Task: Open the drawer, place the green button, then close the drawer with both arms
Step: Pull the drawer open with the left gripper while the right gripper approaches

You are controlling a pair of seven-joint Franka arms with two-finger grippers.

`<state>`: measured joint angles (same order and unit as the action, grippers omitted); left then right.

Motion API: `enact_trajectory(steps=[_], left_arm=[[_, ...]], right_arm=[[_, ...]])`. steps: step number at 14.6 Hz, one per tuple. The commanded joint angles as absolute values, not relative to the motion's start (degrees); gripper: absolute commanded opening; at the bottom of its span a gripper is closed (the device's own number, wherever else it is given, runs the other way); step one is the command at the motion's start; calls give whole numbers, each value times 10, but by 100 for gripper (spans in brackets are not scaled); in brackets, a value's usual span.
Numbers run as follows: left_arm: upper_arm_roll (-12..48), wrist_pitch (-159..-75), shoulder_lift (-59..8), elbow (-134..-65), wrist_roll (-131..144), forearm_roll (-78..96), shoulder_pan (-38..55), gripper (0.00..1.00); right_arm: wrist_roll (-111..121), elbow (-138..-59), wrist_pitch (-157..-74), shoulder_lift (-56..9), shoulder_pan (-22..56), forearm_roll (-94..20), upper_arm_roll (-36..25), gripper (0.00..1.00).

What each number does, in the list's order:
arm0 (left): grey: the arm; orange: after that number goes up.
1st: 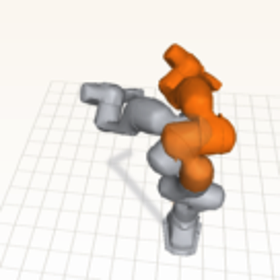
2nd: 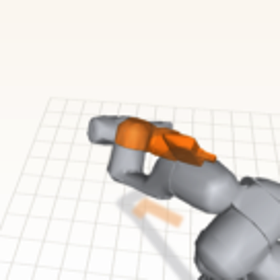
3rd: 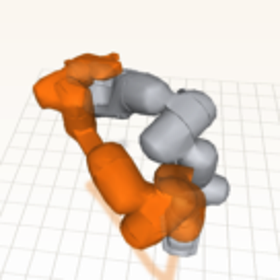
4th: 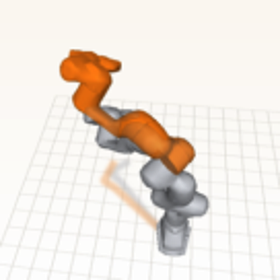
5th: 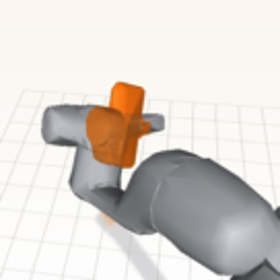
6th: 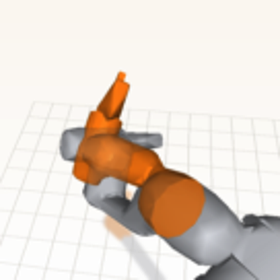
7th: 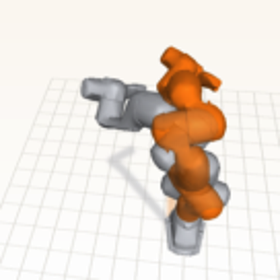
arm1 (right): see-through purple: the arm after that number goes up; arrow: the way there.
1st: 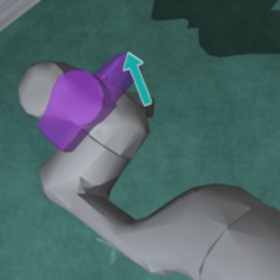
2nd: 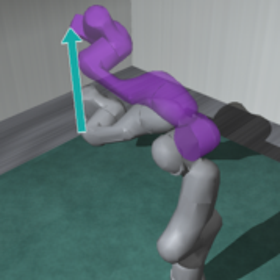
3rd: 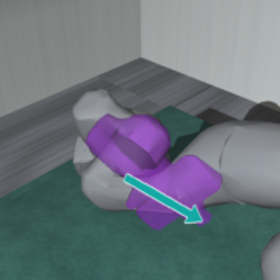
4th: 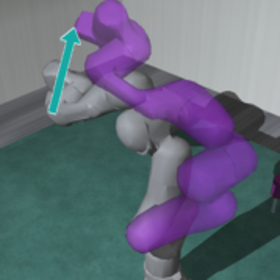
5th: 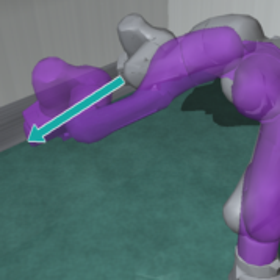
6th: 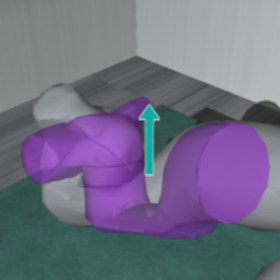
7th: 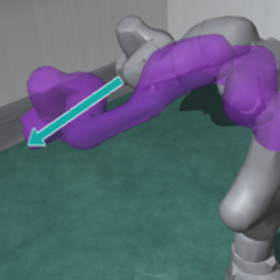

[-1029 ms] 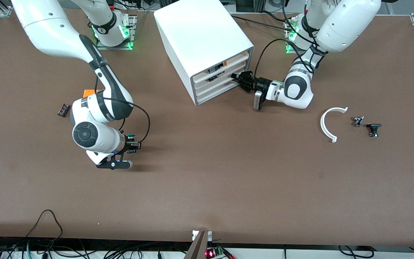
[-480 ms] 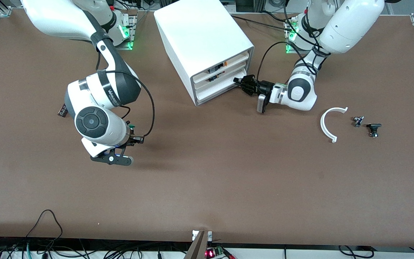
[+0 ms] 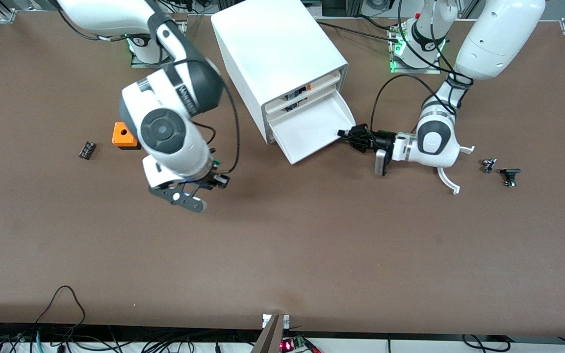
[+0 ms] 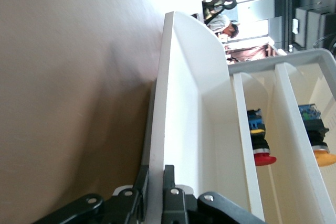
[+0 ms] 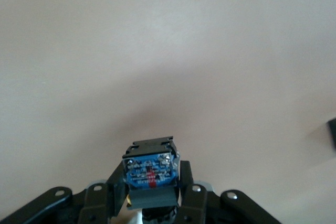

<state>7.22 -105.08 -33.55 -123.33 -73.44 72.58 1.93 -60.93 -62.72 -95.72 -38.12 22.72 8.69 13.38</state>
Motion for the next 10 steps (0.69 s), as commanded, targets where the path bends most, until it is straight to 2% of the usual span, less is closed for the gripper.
enact_trajectory(steps=[1,2,3,4,5,10], left_arm=[[55,-1061,-355,-1196,-701,688,20,0],[54,-1061,-355,-1195,-697,688,20,0],[54,-1061,-355,-1191,-689,688,20,10],[53,-1061,-355,-1188,-679,687,19,65],[52,-1060,-353,-1187,-667,687,16,100],[48,-1025,-339,-1136,-569,632,-8,100]], right_arm=[[-718,-606,-979,-391,271,81,129,0],[-752,-606,-995,-392,287,81,128,0],[-783,-606,-1004,-394,297,81,128,0],[-814,-606,-1011,-395,311,81,128,0],[-845,-607,-1016,-398,320,81,128,0],[-999,-611,-1067,-431,379,82,128,0]])
